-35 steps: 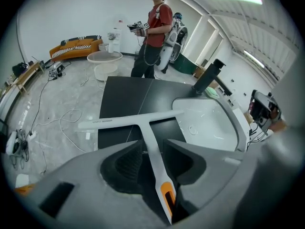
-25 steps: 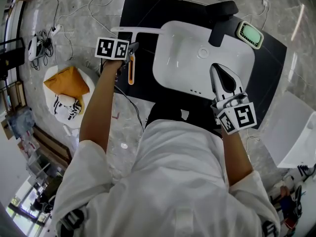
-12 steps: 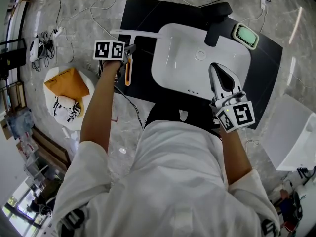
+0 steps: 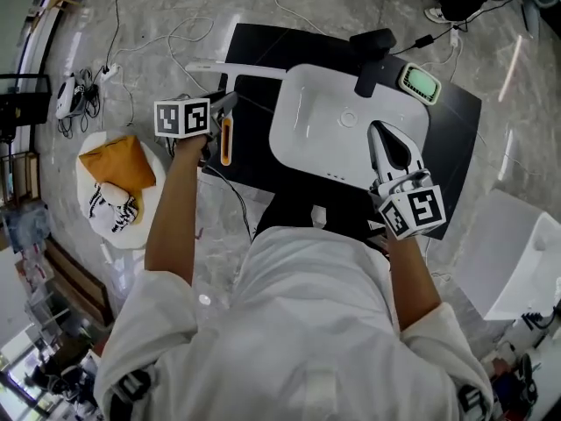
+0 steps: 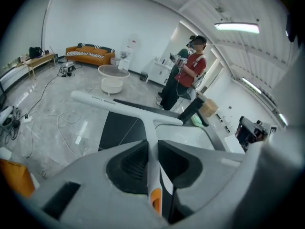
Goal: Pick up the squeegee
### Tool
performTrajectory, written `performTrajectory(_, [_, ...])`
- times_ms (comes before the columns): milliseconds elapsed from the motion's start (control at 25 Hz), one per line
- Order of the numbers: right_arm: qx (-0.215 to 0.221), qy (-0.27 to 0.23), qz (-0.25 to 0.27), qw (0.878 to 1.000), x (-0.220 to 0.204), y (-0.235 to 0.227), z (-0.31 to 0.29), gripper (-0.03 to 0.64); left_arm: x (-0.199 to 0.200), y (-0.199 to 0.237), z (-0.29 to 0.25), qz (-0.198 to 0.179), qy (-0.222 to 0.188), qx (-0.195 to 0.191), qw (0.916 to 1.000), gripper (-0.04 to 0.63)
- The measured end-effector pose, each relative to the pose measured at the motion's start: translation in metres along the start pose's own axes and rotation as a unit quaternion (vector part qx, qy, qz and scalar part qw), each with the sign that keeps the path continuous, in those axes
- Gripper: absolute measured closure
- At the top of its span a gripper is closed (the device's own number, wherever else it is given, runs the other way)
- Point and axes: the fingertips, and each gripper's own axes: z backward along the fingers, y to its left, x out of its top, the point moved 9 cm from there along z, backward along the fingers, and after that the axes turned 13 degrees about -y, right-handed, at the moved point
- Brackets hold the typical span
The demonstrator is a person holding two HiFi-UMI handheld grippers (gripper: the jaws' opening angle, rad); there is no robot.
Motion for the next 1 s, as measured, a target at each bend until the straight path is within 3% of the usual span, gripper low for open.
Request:
performTrajectory(240, [-0.008,-0.036,0.035,0.999,0.043,0.005,0.007,0.601,0.040,-0.047,0.061,-0.030,-0.099,-0.027,0.9943,0.522])
performTrajectory(480, [-0.005,-0.079,0.081,0.994,0.101,0.010,0.010,0.601,0.086,-0.105,0.114,-0.077,-0.212,-0.066,0.9721,0.523])
performTrajectory(680, [-0.007,-0.126,0.122,0.984,0.143,0.010,0.017,0.601,0.115,-0.149,0.147,-0.126,-0.305,-0.090,0.9396,0.523])
performTrajectory(1000, [-0.026,-0.170,0.142,0.975,0.186,0.008,0.042,0.601,0.124,-0.203,0.191,-0.192,-0.409,-0.097,0.8867,0.525])
